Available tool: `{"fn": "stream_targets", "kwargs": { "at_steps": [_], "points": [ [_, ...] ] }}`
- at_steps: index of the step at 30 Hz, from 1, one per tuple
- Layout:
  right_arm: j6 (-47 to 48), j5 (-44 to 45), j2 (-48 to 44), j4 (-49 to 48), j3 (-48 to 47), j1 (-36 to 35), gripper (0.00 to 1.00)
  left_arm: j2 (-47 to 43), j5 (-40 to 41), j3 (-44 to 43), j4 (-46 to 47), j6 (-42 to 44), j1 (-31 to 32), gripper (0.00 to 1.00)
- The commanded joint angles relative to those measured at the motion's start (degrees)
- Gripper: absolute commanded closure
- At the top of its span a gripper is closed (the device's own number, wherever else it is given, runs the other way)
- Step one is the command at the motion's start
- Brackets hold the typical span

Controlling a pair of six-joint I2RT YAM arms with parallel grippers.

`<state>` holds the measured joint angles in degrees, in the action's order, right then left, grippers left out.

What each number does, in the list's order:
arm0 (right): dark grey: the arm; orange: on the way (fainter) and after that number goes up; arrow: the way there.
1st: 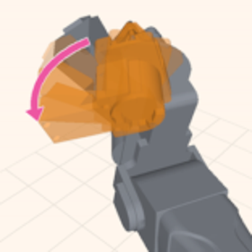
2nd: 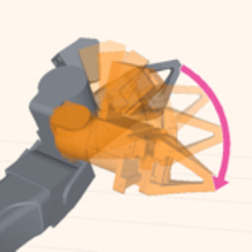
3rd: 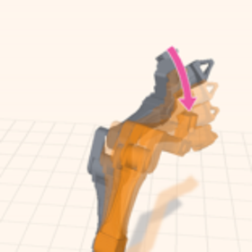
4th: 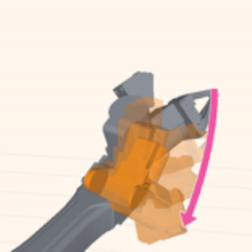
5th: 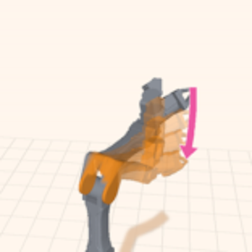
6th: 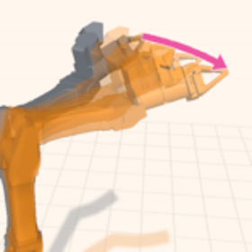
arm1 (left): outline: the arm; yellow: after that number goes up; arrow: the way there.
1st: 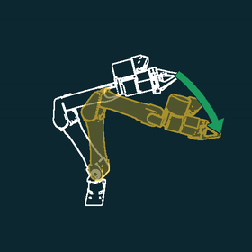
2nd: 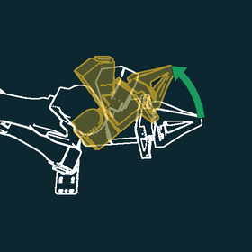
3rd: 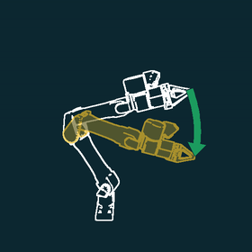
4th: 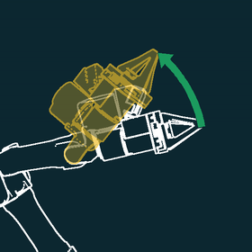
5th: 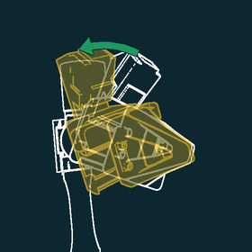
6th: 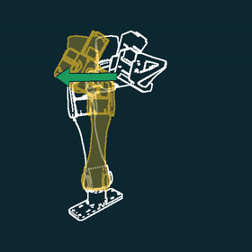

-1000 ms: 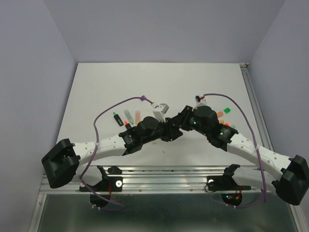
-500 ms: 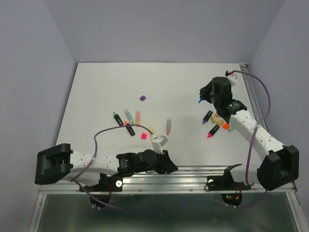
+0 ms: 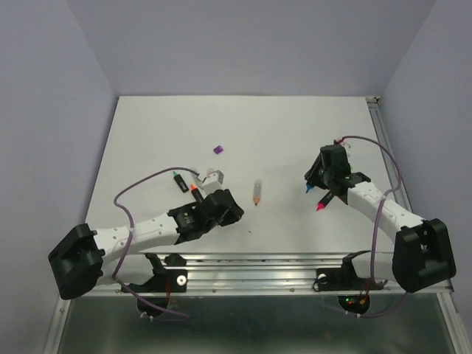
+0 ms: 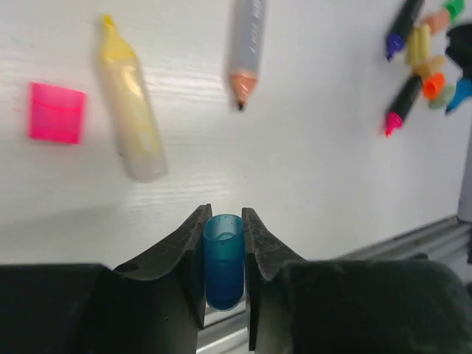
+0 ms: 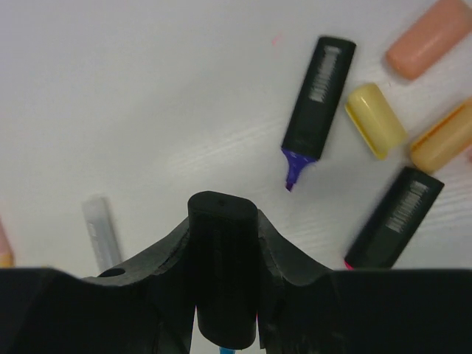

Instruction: Open the pen caps

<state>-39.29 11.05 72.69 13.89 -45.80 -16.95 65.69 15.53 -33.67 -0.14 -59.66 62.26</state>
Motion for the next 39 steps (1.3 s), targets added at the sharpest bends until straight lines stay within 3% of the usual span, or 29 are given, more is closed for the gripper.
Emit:
{"fn": "stream_targets", "kwargs": {
  "at_steps": [1, 5, 11, 14, 15, 16, 19, 23, 24, 27, 29, 33, 39],
  "points": [
    [-0.7, -0.8, -1.1, -0.2, 5.7, -0.2, 0.86, -0.7, 3.6, -2.5, -7.8, 4.3, -7.1, 0.87],
    [-1.8, 1.2, 2.4, -0.9, 7.8, -0.2, 0.81, 3.0, 4.5, -4.6, -11.7, 6.5, -13.1, 0.86],
    [-2.0, 2.2, 6.3, -1.0, 7.5, -0.1, 0.8, 8.1, 5.2, -6.4, -11.6, 8.4, -16.6, 0.86],
    [-2.3, 2.3, 7.0, -0.8, 7.4, -0.2, 0.75, 11.2, 4.6, -7.4, -11.5, 9.4, -17.6, 0.77],
    [-2.4, 2.3, 7.0, -0.8, 7.4, -0.2, 0.7, 11.7, 4.4, -7.6, -11.5, 9.7, -17.6, 0.75],
    [-2.3, 2.3, 7.0, -0.7, 7.4, -0.1, 0.69, 12.2, 4.2, -7.9, -11.5, 10.0, -17.7, 0.63],
    [-2.2, 2.7, 6.9, 0.0, 7.3, -0.2, 0.67, 13.9, 3.5, -9.6, -11.5, 11.1, -17.7, 0.47],
    [-2.1, 3.3, 6.2, 1.8, 6.6, -0.2, 0.52, 14.6, 3.5, -10.4, -11.6, 11.6, -17.7, 0.4],
    [-2.0, 3.0, 5.2, 2.3, 6.2, -0.2, 0.41, 14.3, 3.5, -10.4, -11.9, 11.6, -17.7, 0.39],
    [-1.6, 2.5, 3.1, 3.3, 5.2, -0.1, 0.19, 12.4, 3.4, -10.6, -12.7, 11.8, -17.8, 0.37],
    [-1.2, 2.1, 0.5, 4.7, 4.4, -0.2, 0.14, 10.7, 3.5, -10.5, -13.5, 12.0, -17.7, 0.31],
    [-0.5, 1.3, -4.6, 8.3, 1.9, -0.2, 0.04, 3.1, 4.9, -10.6, -15.6, 12.2, -17.8, 0.01],
    [-0.4, 2.4, -16.2, 13.9, -0.8, -0.2, 0.0, -8.5, 12.7, -12.3, -21.8, 10.0, -17.8, 0.01]
  ]
}}
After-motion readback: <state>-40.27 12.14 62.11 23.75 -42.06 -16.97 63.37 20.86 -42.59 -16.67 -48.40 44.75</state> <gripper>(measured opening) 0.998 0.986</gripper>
